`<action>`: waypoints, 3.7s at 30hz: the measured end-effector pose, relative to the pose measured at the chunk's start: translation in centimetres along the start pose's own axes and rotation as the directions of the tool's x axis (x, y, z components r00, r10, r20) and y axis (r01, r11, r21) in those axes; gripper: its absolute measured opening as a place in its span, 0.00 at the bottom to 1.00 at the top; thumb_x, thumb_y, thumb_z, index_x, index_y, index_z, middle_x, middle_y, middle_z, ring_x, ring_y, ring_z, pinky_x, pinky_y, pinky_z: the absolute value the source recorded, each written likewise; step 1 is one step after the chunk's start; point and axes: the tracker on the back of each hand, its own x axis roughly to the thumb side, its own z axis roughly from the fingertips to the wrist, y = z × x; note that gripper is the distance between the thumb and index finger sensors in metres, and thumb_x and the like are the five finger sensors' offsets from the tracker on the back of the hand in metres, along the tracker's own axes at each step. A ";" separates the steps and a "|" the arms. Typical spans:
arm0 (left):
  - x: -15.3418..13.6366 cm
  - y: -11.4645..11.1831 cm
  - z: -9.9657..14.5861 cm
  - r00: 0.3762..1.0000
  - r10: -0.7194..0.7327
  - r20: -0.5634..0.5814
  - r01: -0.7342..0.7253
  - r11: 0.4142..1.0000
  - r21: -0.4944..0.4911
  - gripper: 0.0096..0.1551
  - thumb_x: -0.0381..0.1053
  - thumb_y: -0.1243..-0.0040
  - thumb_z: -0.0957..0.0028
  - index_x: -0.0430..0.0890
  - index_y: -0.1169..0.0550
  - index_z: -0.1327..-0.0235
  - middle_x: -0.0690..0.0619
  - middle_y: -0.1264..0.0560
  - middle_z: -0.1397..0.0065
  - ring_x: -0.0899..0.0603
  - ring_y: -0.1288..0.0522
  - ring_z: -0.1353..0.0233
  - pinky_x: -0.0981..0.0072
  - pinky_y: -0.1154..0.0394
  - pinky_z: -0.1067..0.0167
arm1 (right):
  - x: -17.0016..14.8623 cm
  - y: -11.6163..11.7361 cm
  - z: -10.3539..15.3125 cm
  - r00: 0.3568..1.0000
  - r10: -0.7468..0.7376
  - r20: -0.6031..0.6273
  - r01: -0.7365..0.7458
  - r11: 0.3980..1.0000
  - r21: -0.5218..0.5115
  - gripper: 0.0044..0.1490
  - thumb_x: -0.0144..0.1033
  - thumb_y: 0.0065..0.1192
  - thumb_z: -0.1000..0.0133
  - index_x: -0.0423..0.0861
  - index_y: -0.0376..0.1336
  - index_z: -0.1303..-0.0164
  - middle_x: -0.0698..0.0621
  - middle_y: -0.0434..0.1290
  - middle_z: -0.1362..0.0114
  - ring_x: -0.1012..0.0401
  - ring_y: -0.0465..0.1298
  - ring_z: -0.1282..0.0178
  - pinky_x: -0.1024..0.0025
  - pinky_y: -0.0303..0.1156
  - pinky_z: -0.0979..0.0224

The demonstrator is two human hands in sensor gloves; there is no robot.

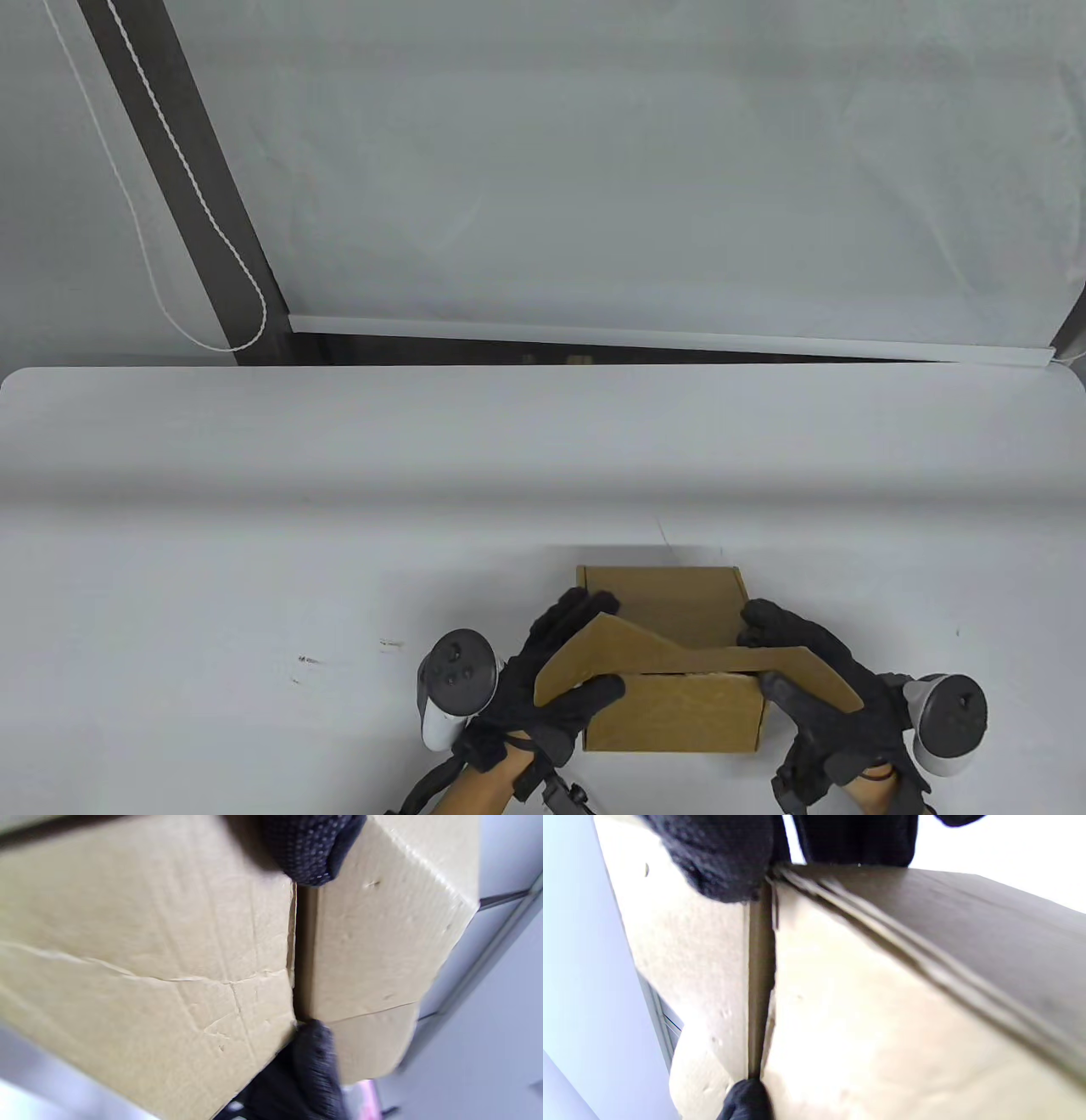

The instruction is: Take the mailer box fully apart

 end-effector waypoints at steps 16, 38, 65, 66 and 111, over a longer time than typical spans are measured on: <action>-3.4 -1.8 0.4 0.931 -0.244 -0.270 0.161 0.942 -0.296 0.70 0.61 0.32 0.47 0.48 0.72 0.27 0.37 0.76 0.21 0.25 0.72 0.22 0.22 0.77 0.38 | 1.6 -0.1 0.3 0.999 0.033 0.009 -0.032 0.997 -0.069 0.28 0.45 0.69 0.43 0.44 0.75 0.37 0.35 0.78 0.31 0.37 0.72 0.29 0.29 0.53 0.23; -1.6 -0.7 0.1 0.995 0.099 -0.011 -0.099 0.995 -0.014 0.37 0.54 0.47 0.39 0.46 0.39 0.17 0.32 0.54 0.15 0.23 0.61 0.20 0.19 0.71 0.38 | 1.1 -2.6 0.8 0.955 -0.295 -0.010 0.284 0.927 -0.246 0.36 0.53 0.63 0.40 0.38 0.70 0.33 0.34 0.81 0.41 0.38 0.76 0.41 0.31 0.58 0.27; -3.4 3.4 0.9 0.937 0.314 -0.152 -0.308 0.949 0.066 0.37 0.67 0.37 0.44 0.40 0.22 0.34 0.36 0.47 0.15 0.25 0.59 0.20 0.22 0.64 0.34 | -0.9 -6.4 1.1 0.982 -0.152 -0.113 0.117 0.955 -0.272 0.28 0.44 0.65 0.43 0.38 0.71 0.41 0.39 0.83 0.46 0.43 0.82 0.47 0.34 0.64 0.29; -3.5 3.3 0.9 0.930 0.338 -0.145 -0.333 0.941 0.059 0.37 0.67 0.37 0.44 0.39 0.21 0.36 0.35 0.46 0.15 0.25 0.58 0.20 0.21 0.64 0.34 | -1.5 -6.4 1.2 0.970 -0.203 -0.130 0.158 0.943 -0.292 0.27 0.44 0.65 0.43 0.39 0.70 0.42 0.40 0.83 0.46 0.43 0.81 0.47 0.34 0.64 0.29; -2.6 -2.7 -0.7 0.956 -0.239 -0.168 0.174 0.928 -0.331 0.28 0.48 0.39 0.43 0.34 0.24 0.35 0.34 0.18 0.63 0.28 0.24 0.50 0.20 0.49 0.37 | -8.8 -2.8 3.8 0.696 -0.492 -0.523 0.356 0.869 -0.344 0.56 0.54 0.52 0.36 0.28 0.33 0.23 0.31 0.66 0.29 0.36 0.69 0.34 0.31 0.52 0.24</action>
